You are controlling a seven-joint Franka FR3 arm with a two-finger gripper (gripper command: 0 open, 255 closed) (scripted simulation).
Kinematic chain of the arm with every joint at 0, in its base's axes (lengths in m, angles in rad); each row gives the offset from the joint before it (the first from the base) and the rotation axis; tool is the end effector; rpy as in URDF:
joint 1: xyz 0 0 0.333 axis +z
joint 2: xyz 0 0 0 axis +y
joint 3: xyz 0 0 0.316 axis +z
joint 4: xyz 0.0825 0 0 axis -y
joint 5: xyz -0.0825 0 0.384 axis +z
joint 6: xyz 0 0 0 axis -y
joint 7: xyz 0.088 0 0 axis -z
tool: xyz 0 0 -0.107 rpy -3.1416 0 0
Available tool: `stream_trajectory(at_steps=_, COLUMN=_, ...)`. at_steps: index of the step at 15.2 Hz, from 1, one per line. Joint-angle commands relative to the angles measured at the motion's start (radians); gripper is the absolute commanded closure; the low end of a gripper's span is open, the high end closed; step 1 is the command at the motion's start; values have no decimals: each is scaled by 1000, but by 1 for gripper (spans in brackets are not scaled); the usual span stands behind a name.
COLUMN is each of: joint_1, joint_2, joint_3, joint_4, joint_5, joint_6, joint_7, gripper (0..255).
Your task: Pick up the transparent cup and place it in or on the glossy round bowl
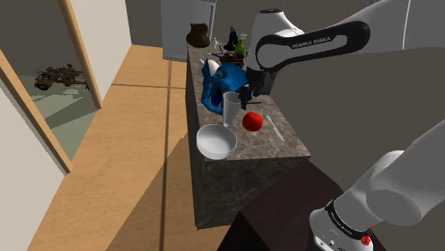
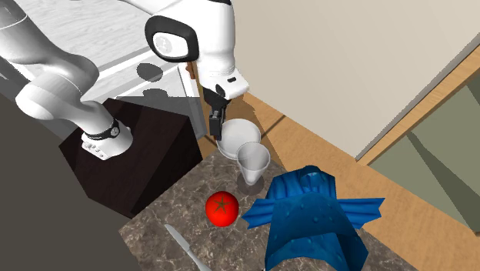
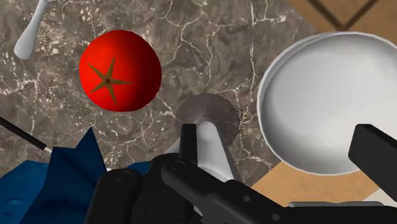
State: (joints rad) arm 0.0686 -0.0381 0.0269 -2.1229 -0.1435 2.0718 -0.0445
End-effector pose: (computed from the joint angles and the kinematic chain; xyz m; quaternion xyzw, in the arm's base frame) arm 0.5305 0.0435 0.4273 0.9925 0.1045 -0.0049 0.0633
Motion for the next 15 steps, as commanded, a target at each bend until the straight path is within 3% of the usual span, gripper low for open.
stream_trajectory(at_steps=1, joint_1=3, joint_2=73, joint_3=4, joint_4=54, joint_5=-20, joint_6=23, joint_7=8, gripper=0)
stream_trajectory(at_steps=9, joint_1=32, joint_2=359, joint_3=10, joint_4=322, joint_5=-97, joint_6=54, joint_7=45, gripper=0)
stream_trajectory(at_steps=15, joint_1=26, joint_2=397, joint_3=3, joint_4=294, joint_5=-106, joint_6=121, joint_7=51, gripper=0)
